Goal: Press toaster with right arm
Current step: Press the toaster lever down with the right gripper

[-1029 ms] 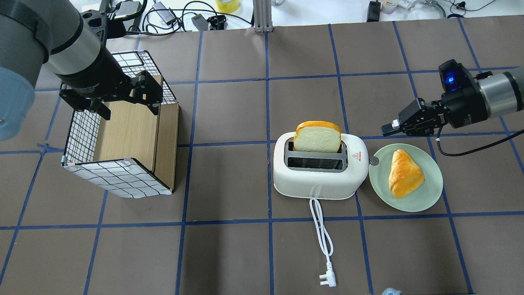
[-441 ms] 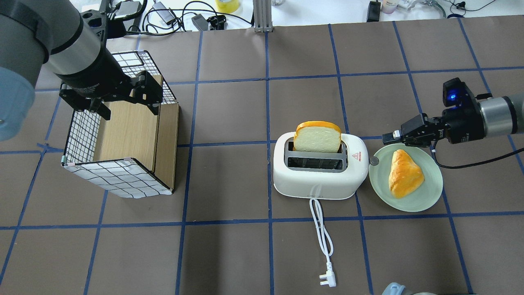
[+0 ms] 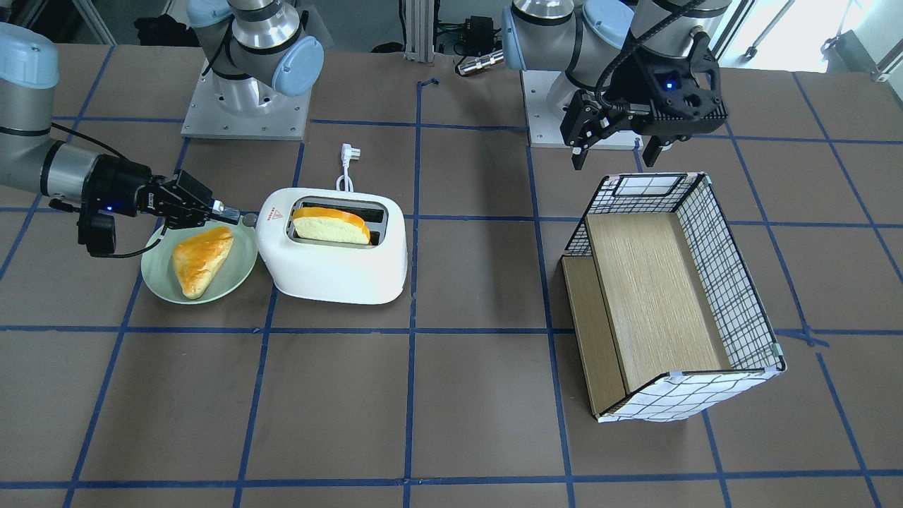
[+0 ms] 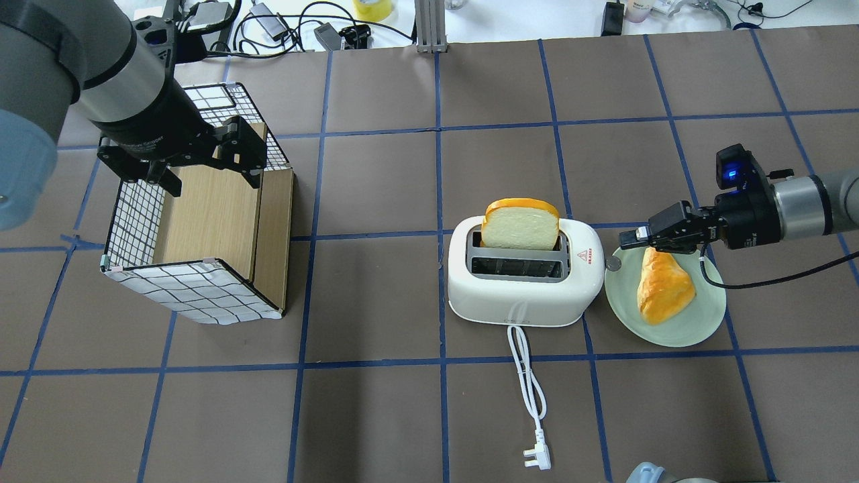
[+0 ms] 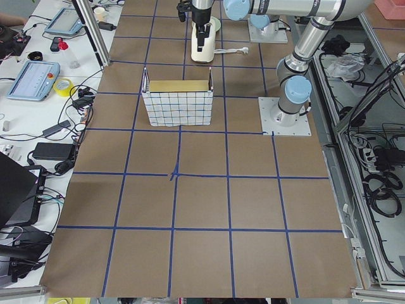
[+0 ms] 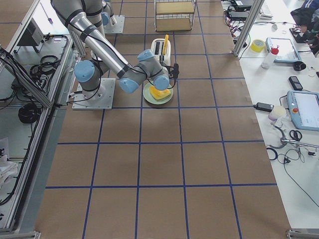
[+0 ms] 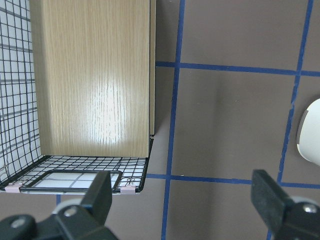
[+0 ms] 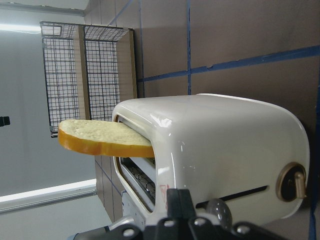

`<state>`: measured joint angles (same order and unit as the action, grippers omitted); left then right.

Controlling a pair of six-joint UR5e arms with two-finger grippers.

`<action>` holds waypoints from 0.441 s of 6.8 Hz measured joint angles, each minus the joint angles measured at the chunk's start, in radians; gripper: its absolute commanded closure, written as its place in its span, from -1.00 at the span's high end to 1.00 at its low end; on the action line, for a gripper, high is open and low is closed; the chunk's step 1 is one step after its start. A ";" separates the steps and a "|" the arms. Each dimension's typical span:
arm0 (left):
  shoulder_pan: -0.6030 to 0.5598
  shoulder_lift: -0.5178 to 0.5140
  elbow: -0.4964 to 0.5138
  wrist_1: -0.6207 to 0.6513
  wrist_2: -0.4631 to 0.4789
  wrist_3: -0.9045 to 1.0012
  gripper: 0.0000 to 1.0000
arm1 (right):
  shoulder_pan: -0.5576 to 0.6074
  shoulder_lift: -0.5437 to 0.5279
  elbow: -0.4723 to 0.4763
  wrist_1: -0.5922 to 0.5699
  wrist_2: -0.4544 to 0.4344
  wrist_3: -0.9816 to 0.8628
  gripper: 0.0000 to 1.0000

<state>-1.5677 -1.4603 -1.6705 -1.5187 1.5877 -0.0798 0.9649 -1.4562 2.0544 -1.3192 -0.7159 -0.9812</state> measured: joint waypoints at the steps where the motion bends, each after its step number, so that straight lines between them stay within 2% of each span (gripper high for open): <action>1: 0.000 0.000 0.000 0.000 0.000 0.000 1.00 | 0.000 0.006 0.005 -0.002 -0.005 0.000 -1.00; 3: 0.000 0.000 0.000 0.000 0.000 0.000 1.00 | 0.000 0.023 0.010 -0.004 -0.010 0.002 -1.00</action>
<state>-1.5677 -1.4604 -1.6705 -1.5186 1.5877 -0.0798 0.9649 -1.4332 2.0648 -1.3231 -0.7260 -0.9793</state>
